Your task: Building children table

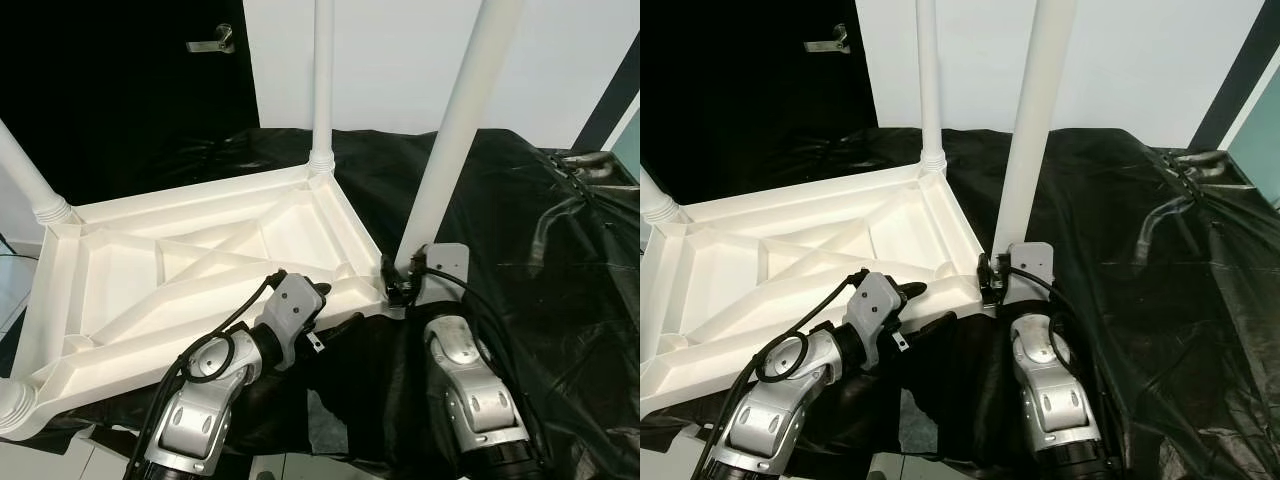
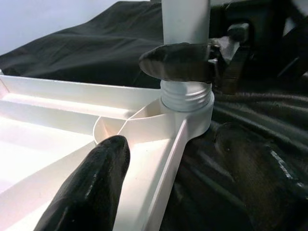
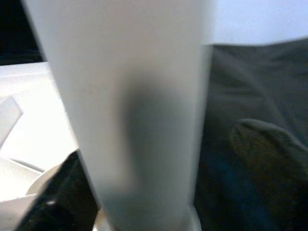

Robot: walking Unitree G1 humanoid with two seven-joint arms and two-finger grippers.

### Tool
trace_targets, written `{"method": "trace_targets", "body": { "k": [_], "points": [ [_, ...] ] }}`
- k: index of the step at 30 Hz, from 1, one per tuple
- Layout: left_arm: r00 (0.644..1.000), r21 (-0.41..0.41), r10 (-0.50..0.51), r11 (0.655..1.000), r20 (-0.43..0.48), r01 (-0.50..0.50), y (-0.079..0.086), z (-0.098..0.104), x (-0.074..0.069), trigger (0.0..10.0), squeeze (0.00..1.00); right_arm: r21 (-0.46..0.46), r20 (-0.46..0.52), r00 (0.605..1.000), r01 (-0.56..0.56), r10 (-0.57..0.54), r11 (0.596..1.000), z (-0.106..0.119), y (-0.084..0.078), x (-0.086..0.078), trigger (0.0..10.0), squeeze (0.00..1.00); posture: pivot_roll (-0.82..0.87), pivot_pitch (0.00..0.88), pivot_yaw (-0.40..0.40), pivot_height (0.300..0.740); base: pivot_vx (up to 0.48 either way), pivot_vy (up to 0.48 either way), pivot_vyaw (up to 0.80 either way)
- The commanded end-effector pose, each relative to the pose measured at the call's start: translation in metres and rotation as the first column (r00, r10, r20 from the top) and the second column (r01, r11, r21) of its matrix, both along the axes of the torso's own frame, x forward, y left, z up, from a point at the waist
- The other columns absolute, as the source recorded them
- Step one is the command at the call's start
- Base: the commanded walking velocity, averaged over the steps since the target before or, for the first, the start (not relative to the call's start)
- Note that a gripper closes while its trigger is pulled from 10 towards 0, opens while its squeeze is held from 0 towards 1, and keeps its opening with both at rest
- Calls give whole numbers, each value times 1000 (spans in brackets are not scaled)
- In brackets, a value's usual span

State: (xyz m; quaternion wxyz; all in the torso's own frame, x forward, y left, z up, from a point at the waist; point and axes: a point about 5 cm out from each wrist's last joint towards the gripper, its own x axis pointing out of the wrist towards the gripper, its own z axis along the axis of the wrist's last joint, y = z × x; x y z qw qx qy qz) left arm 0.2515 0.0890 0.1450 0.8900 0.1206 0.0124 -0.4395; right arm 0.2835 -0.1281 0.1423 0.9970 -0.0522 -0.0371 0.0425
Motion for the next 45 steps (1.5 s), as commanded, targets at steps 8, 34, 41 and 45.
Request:
{"method": "trace_targets", "body": {
  "k": [8, 34, 41, 45],
  "points": [
    [999, -5, 41, 999, -5, -41, 2, -1, -1, 10000, 0, -17, 28, 980, -195, 196, 981, 7, -18, 1, 10000, 1000, 58, 0, -9, 740, 0, 0, 0],
    [999, -5, 46, 999, -6, -46, 2, -1, -2, 10000, 0, -130, -181, 857, -507, 483, 852, -20, -30, 23, 0, 0, 74, 0, -16, 740, 0, 0, 0],
    [999, -3, 49, 999, -3, -49, 3, 0, -1, 10000, 0, -104, -175, 888, -447, 426, 889, -24, -30, 21, 4627, 0, 69, 0, -12, 740, 0, 0, 0],
    [999, -3, 46, 999, -4, -46, 3, 1, 0, 10000, 0, -76, -174, 929, -343, 326, 936, -28, -27, 18, 10000, 0, 65, 0, -8, 740, 0, 0, 0]
  ]
}}
